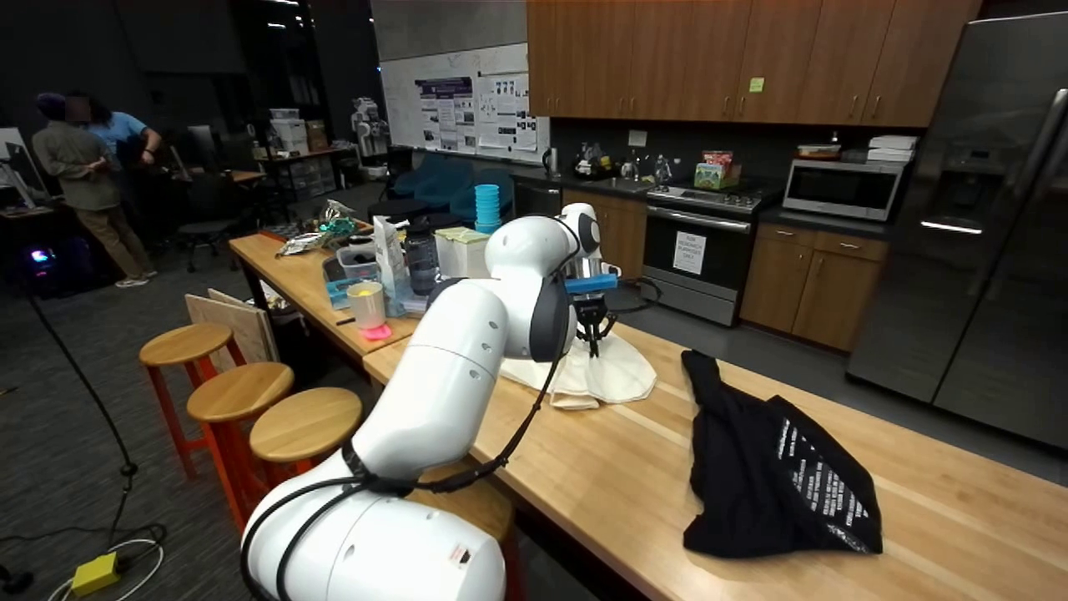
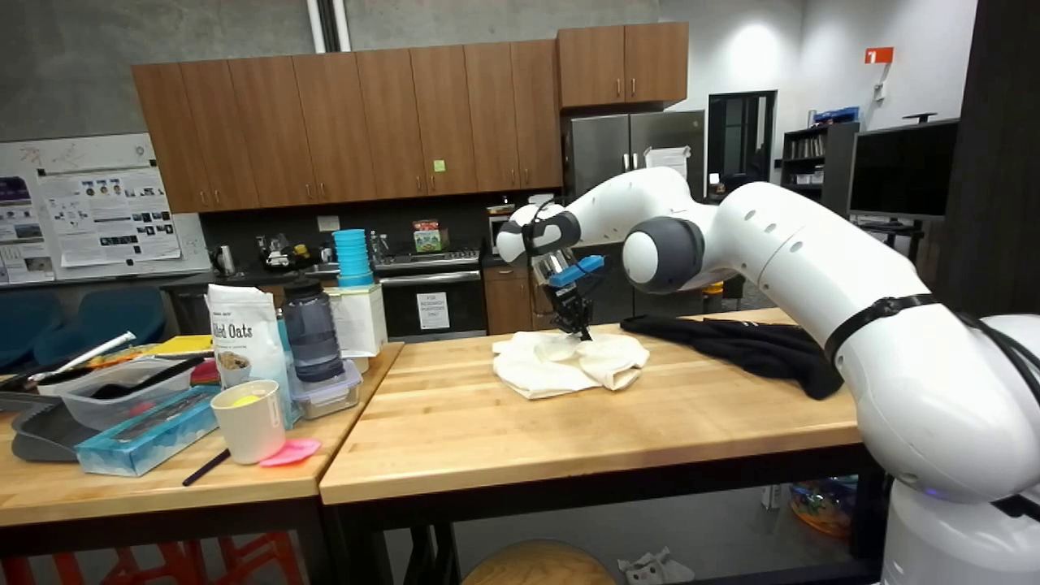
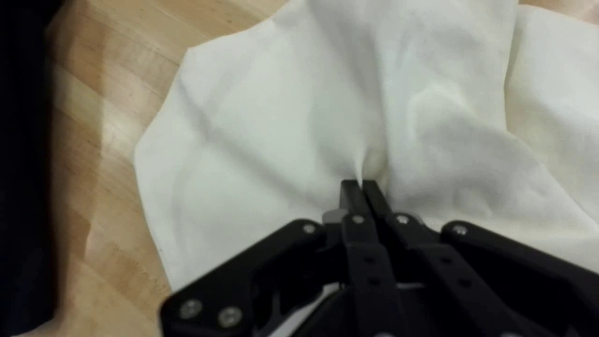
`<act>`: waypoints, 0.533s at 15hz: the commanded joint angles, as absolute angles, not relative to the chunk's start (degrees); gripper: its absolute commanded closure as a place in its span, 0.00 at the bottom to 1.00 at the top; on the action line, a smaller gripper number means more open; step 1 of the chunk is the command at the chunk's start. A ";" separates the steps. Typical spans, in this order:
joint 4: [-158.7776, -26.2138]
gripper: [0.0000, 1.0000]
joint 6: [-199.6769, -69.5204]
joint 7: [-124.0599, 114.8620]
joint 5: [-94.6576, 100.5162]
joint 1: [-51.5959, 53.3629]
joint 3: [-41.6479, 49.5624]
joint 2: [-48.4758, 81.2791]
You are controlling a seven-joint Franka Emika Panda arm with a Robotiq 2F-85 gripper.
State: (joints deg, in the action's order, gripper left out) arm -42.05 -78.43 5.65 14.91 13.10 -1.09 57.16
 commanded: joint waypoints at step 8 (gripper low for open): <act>-49.56 1.00 -85.98 -7.65 16.77 14.54 0.64 51.26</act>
